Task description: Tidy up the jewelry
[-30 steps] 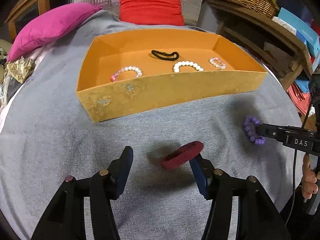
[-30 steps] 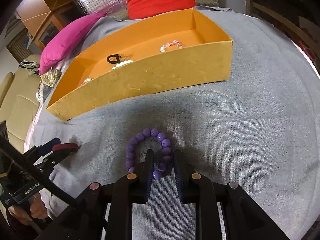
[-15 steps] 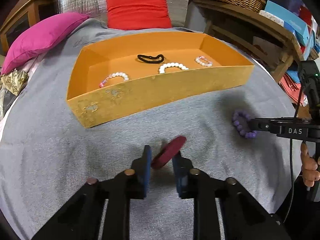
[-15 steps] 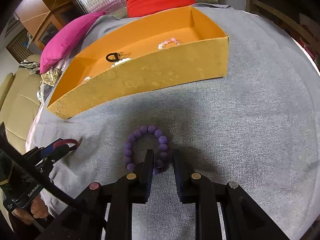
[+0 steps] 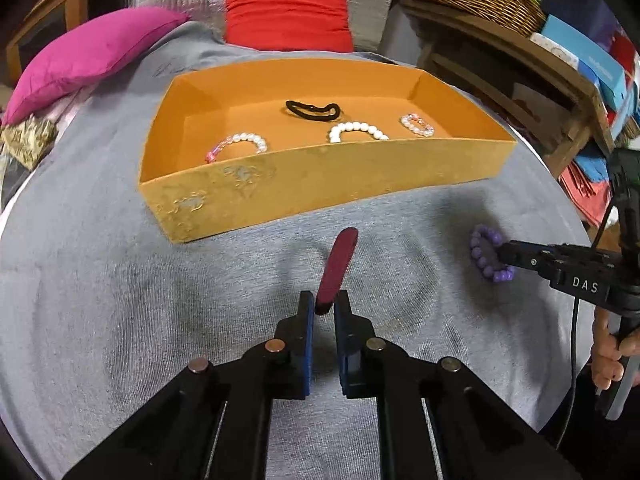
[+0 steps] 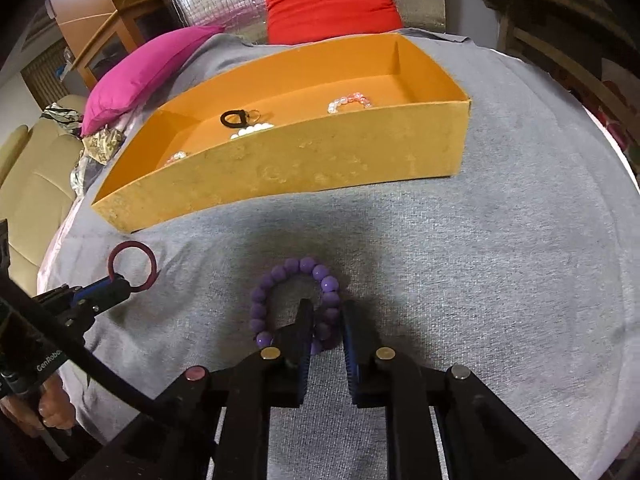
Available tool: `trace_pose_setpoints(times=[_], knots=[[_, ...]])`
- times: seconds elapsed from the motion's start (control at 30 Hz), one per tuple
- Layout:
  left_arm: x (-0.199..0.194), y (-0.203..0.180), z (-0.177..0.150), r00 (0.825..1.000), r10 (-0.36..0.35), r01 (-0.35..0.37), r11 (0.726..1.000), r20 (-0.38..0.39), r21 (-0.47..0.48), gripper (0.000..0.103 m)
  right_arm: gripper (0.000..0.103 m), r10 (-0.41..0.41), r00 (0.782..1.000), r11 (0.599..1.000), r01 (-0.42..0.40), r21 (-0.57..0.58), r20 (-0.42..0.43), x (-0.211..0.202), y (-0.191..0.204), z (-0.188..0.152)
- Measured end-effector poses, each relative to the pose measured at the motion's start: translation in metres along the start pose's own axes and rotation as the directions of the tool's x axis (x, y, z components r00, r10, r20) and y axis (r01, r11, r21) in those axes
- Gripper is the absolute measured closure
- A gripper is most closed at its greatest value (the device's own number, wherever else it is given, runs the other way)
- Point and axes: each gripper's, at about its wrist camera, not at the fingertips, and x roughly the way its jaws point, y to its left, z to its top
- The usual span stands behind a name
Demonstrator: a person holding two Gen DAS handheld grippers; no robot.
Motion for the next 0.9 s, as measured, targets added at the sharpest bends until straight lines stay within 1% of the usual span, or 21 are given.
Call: trace_pose_setpoints(times=[0.2, 0.27, 0.37, 0.43, 0.5, 0.53, 0.67, 0.73, 0.9], knots=[[0.002, -0.009, 0.001, 1.0, -0.003, 0.003, 1.0, 0.0, 0.021, 0.092, 0.088, -0.003, 1.0, 1.0, 0.003, 0.01, -0.018, 0.003, 0.0, 0.0], [0.005, -0.011, 0.002, 1.0, -0.002, 0.002, 1.0, -0.008, 0.023, 0.091, 0.087, -0.002, 1.0, 1.0, 0.002, 0.025, -0.021, 0.004, 0.0, 0.0], [0.009, -0.011, 0.004, 1.0, 0.006, -0.006, 1.0, -0.02, 0.004, 0.077, 0.087, -0.007, 1.0, 1.0, 0.007, 0.025, -0.02, 0.005, 0.001, 0.0], [0.009, -0.008, 0.005, 1.0, 0.013, -0.014, 1.0, -0.018, -0.013, 0.063, 0.087, -0.008, 1.0, 1.0, 0.008, 0.028, -0.018, 0.005, 0.001, 0.0], [0.006, -0.005, 0.005, 1.0, 0.022, -0.022, 0.999, -0.007, -0.029, 0.055, 0.087, -0.009, 1.0, 1.0, 0.01, 0.024, -0.014, 0.005, 0.002, 0.0], [0.003, -0.001, 0.006, 1.0, 0.031, -0.031, 0.999, 0.002, -0.04, 0.053, 0.087, -0.011, 1.0, 1.0, 0.012, 0.02, -0.014, 0.005, 0.003, -0.001], [0.005, 0.013, 0.007, 0.997, 0.072, -0.073, 0.993, -0.004, -0.09, 0.052, 0.087, -0.022, 1.0, 1.0, 0.022, 0.014, -0.017, 0.006, 0.004, -0.001], [0.01, 0.02, 0.009, 0.997, 0.078, -0.08, 0.989, -0.02, -0.125, 0.052, 0.087, -0.025, 1.0, 1.0, 0.025, 0.015, -0.019, 0.007, 0.005, 0.0], [0.023, 0.023, 0.015, 0.996, 0.085, -0.088, 0.984, -0.027, -0.152, 0.052, 0.087, -0.026, 1.0, 1.0, 0.026, 0.013, -0.016, 0.008, 0.005, 0.001]])
